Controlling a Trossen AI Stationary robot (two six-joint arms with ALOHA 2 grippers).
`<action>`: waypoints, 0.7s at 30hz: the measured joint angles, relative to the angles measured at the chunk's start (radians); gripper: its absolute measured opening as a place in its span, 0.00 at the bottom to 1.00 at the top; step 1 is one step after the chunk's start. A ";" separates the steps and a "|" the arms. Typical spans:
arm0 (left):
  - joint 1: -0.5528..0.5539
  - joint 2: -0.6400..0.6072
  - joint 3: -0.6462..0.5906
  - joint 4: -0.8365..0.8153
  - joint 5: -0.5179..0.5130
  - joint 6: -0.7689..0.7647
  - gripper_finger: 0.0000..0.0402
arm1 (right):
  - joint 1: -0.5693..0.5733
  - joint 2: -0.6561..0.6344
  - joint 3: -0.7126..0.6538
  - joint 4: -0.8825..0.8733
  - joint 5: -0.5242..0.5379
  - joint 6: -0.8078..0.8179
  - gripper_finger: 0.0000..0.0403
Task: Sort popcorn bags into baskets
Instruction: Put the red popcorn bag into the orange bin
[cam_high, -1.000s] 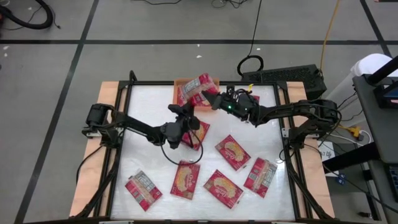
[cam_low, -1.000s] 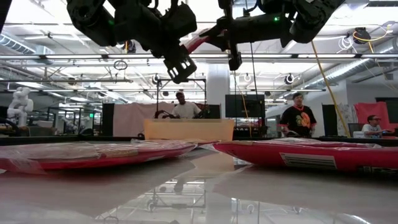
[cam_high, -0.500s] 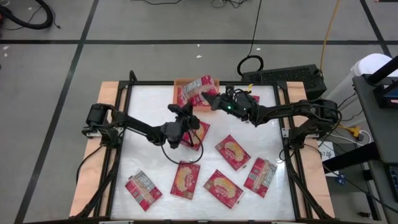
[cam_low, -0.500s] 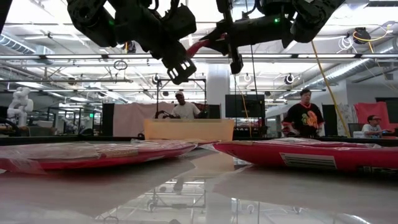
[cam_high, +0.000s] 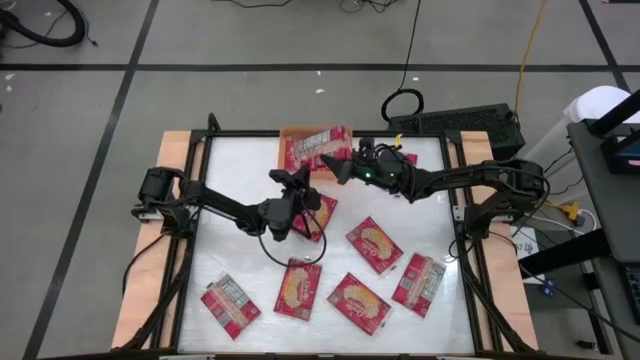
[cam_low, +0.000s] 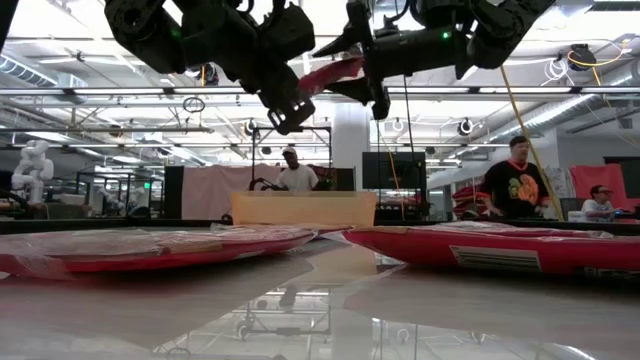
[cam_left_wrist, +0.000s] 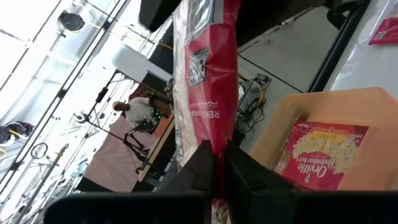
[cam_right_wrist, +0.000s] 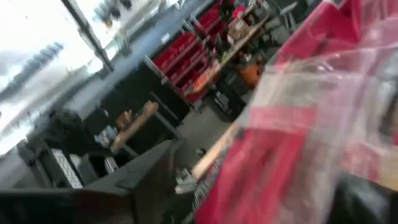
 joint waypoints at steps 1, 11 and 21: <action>0.000 -0.006 0.000 -0.005 -0.003 0.000 0.04 | 0.000 -0.011 0.000 -0.019 -0.013 -0.009 0.69; 0.009 -0.200 0.000 -0.297 0.104 -0.346 0.04 | 0.002 -0.240 -0.087 -0.252 -0.018 -0.207 0.82; 0.213 -0.465 -0.001 -0.761 0.727 -0.984 0.04 | 0.072 -0.463 -0.326 -0.203 -0.066 -0.374 0.82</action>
